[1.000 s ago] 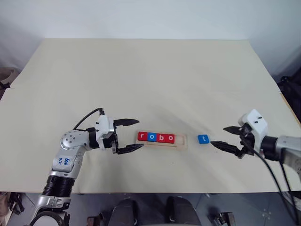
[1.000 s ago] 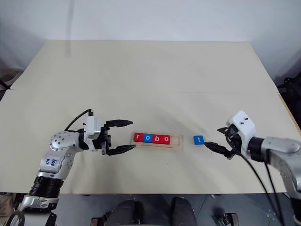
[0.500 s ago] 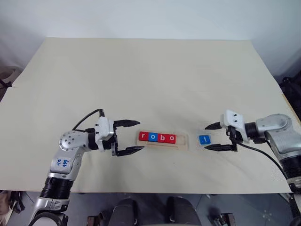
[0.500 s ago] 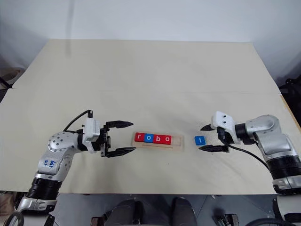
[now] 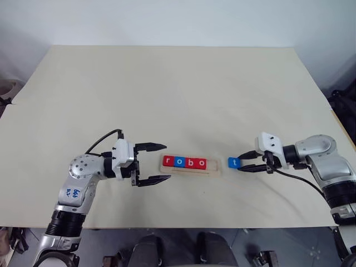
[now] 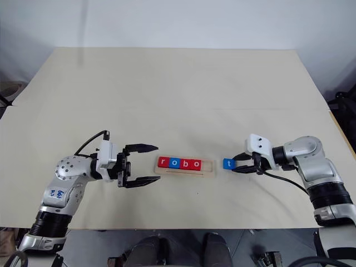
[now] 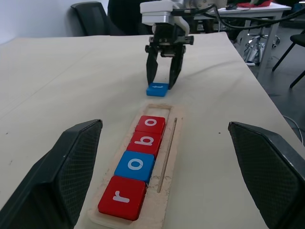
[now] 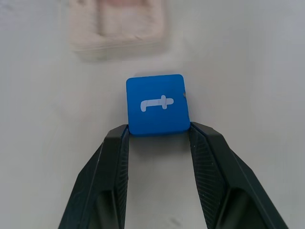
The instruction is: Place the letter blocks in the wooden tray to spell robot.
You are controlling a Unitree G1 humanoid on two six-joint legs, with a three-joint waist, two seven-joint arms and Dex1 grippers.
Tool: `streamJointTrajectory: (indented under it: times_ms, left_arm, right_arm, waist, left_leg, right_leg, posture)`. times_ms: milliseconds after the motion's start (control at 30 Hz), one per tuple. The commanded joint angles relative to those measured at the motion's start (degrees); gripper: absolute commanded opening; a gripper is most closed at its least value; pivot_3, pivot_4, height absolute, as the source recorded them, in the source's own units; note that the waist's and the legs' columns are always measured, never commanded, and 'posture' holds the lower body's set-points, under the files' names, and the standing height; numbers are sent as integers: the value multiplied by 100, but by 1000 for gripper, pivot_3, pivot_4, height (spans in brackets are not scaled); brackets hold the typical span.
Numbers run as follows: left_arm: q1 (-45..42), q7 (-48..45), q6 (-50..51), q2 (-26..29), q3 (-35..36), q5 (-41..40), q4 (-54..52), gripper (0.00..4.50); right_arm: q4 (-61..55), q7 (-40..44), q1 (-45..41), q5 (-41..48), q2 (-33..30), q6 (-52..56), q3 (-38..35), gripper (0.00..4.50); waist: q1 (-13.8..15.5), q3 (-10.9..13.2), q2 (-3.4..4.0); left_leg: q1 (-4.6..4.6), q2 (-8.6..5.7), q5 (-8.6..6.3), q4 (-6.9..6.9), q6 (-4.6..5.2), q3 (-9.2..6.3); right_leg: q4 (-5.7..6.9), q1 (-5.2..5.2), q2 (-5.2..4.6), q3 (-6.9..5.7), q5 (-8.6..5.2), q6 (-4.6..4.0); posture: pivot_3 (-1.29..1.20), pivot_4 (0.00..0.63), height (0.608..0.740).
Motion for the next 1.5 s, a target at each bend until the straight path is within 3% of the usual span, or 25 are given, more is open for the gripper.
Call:
streamJointTrajectory:
  times_ms: [33,367,900,1200,1400,1500]
  left_arm:
    - [44,12,-60,69,118,-73,-168,4500]
    - [8,84,-48,36,90,-38,-152,4500]
    - [173,280,7,53,105,-42,-353,4500]
    - [153,312,3,38,95,-42,-343,4500]
    - [135,295,-21,46,114,-44,-296,4500]
    - [136,293,-25,45,114,-43,-291,4500]
  right_arm:
    - [-581,33,-7,202,-62,286,-189,1460]
    - [-1705,-375,-156,322,163,1497,-8,1460]
    - [-1780,-438,-175,138,312,1671,266,1460]
    - [-1850,-442,-193,234,334,1855,149,4458]
    - [-1959,-402,-132,389,173,1871,-63,4458]
    - [-2163,-400,-59,599,139,2100,-195,3838]
  waist:
    - [3,0,0]
    - [11,0,0]
    - [12,0,0]
    - [8,0,0]
    - [10,0,0]
    - [9,0,0]
  left_leg:
    - [0,0,0,0,0,0]
    - [-1,-1,0,0,0,-8]
    - [-2,-2,0,0,0,-6]
    - [-2,-2,0,0,0,-6]
    - [-3,-2,0,0,0,-6]
    - [-2,-2,0,0,0,-6]
  right_leg:
    - [0,0,0,0,0,0]
    - [0,0,-2,0,0,0]
    - [-1,-1,-1,-1,0,0]
    - [0,-1,-1,-1,0,0]
    - [-1,-1,-1,-1,0,0]
    - [-1,-1,-1,-1,0,0]
  posture:
    - [0,150,740]
    - [0,150,740]
    - [0,150,740]
    - [0,150,740]
    - [0,150,740]
    - [0,150,740]
